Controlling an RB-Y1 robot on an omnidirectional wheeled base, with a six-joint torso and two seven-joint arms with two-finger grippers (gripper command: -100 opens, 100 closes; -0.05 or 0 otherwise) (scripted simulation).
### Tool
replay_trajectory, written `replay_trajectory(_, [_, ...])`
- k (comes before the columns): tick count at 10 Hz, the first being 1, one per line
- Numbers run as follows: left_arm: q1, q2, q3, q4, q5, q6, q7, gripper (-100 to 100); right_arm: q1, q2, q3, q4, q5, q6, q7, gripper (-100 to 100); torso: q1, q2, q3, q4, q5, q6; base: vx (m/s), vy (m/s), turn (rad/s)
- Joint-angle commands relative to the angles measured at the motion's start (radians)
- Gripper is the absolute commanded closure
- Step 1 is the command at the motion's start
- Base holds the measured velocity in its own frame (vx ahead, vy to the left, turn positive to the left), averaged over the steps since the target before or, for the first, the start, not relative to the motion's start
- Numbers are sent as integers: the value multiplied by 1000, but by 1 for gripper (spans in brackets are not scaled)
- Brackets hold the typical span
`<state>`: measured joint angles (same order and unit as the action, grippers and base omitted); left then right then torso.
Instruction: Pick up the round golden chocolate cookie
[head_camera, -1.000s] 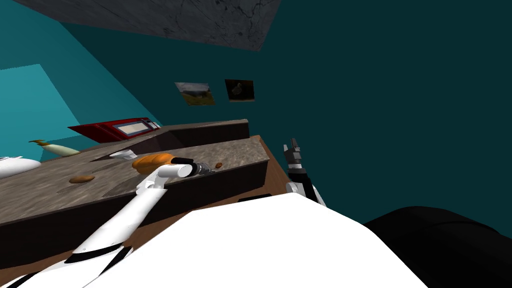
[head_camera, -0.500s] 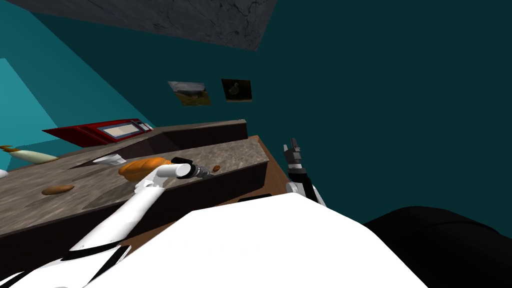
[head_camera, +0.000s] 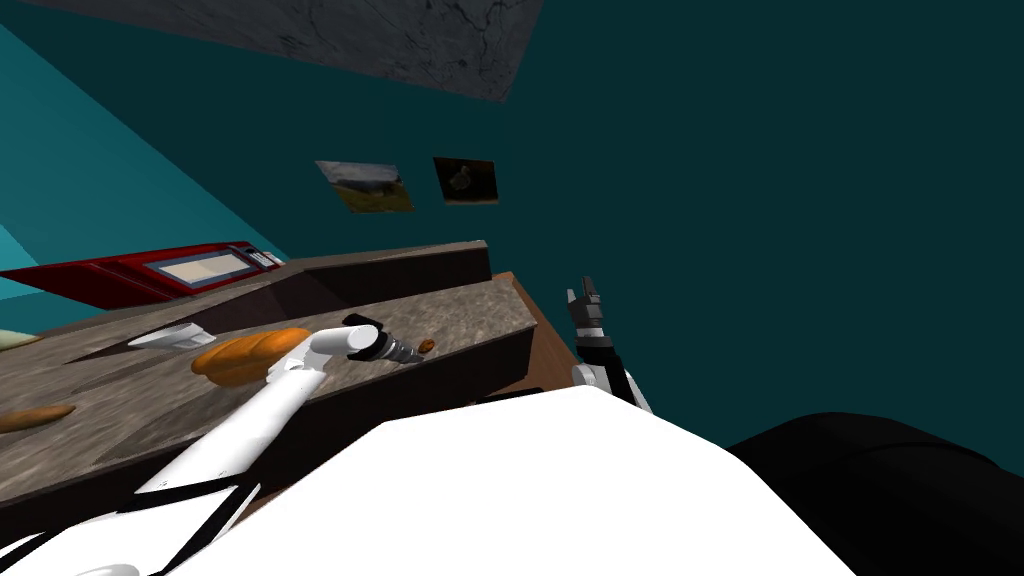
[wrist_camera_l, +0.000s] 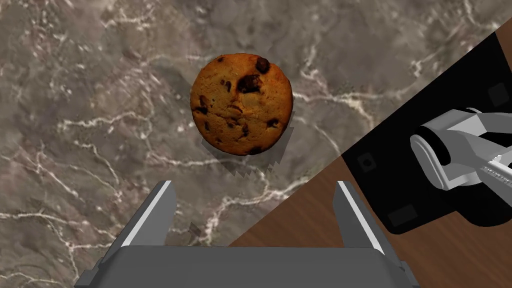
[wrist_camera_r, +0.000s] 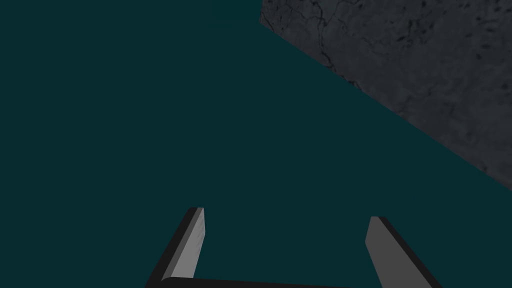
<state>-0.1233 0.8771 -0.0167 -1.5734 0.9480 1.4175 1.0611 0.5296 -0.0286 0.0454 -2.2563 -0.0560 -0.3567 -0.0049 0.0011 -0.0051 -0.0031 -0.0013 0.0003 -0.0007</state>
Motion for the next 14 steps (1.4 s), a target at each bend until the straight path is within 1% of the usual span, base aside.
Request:
replay_trajectory(1, [-8, 9, -6, 18, 23, 48, 27, -100, 0, 0, 0, 0, 0, 0, 0, 0, 0, 0, 0, 0, 0, 0, 80, 11, -65])
replay_trajectory(3, [-18, 19, -10, 36, 43, 82, 45, -100, 0, 0, 0, 0, 0, 0, 0, 0, -1, 0, 0, 0, 0, 0, 74, 4, -61])
replay_trajectory(4, [-12, 17, -7, 27, 37, 70, 39, -100, 0, 0, 0, 0, 0, 0, 0, 0, -1, 0, 0, 0, 0, 0, 32, 1, -11])
replay_trajectory(5, [-13, 17, -8, 28, 38, 74, 42, 0, 0, 0, 0, 0, 0, 0, 0, 0, -2, 3, 1, 0, 0, 0, 6, 0, 2])
replay_trajectory(6, [-8, -3, -11, 58, 20, 48, 20, -100, 0, 0, 0, 0, 0, 0, 0, 0, -2, 4, 2, 1, 0, 0, 11, -7, -20])
replay_trajectory(8, [-3, -24, -15, 89, 3, 22, -2, -100, 0, 0, 0, 0, 0, 0, 0, 0, -2, 5, 3, 1, 0, 0, 13, -11, -17])
replay_trajectory(9, [-3, -18, -14, 73, 8, 32, 10, -100, 0, 0, 0, 0, 0, 0, 0, 0, -2, 5, 3, 1, 0, 0, 5, -5, -2])
replay_trajectory(10, [-2, -19, -14, 75, 7, 29, 7, 100, 0, 0, 0, 0, 0, 0, 0, 0, -2, 5, 3, 1, 0, 0, 0, 0, 0])
replay_trajectory(14, [-2, -19, -14, 75, 7, 29, 7, 100, 0, 0, 0, 0, 0, 0, 0, 0, -2, 6, 3, 1, 0, 0, 0, 0, 0])
